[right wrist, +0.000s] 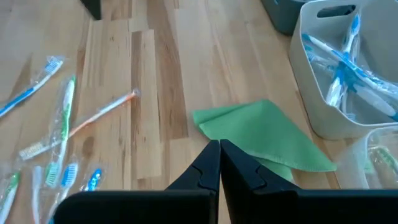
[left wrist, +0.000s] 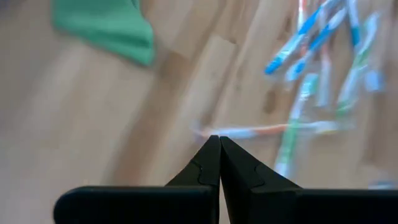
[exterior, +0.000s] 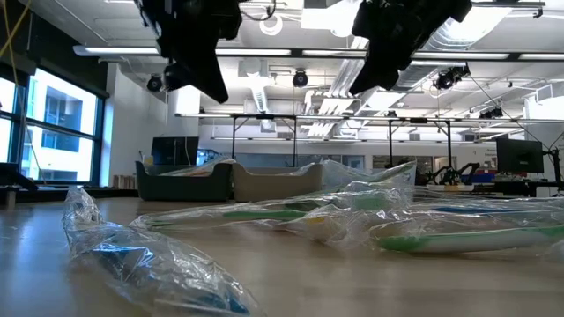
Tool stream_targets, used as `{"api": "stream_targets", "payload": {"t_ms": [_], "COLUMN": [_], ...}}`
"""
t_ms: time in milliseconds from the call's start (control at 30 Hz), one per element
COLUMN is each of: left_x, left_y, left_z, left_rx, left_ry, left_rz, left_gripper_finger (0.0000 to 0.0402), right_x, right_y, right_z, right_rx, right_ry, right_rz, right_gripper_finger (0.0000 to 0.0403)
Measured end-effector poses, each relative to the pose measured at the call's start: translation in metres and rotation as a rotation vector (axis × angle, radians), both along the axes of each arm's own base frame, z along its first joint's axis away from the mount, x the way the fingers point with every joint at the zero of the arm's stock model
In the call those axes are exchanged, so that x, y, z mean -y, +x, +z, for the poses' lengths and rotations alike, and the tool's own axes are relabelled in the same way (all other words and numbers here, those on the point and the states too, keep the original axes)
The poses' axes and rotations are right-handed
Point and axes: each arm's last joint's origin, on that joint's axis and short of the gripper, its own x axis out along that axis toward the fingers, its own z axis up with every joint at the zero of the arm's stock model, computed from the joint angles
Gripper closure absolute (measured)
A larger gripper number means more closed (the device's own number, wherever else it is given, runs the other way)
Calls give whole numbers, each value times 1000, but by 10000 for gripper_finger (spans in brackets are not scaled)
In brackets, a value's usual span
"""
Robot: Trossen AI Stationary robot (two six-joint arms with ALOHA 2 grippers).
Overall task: Pick & Place Toothbrushes
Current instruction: Put the blue toothbrush into the gray bin
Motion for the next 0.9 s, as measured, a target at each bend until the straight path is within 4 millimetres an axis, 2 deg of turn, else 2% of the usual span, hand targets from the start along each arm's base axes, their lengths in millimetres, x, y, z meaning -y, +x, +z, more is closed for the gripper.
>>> {"api": "stream_targets", "payload": {"t_ms": [167, 367, 633, 767, 900], "left_x": [14, 56, 116, 129, 133], "left_y": [-2, -3, 0, 0, 4], "left_z": [0, -12, -35, -52, -68], "left_rx": [-14, -77, -59, -104, -157], "left_ry": [-292, -441, -345, -291, -226], "left_rz": [173, 226, -10, -69, -177], "left_gripper_finger": [401, 401, 401, 401, 401], "right_x": [0, 0, 0, 0, 0], "right_y": [0, 0, 1, 1, 1], "right_z": [0, 1, 1, 1, 1], "right_rx": [2, 7, 12, 11, 11], "right_ry": [2, -6, -77, -86, -87], "right_rz": [1, 3, 67, 76, 76], "right_gripper_finger": [399, 398, 398, 399, 398]}}
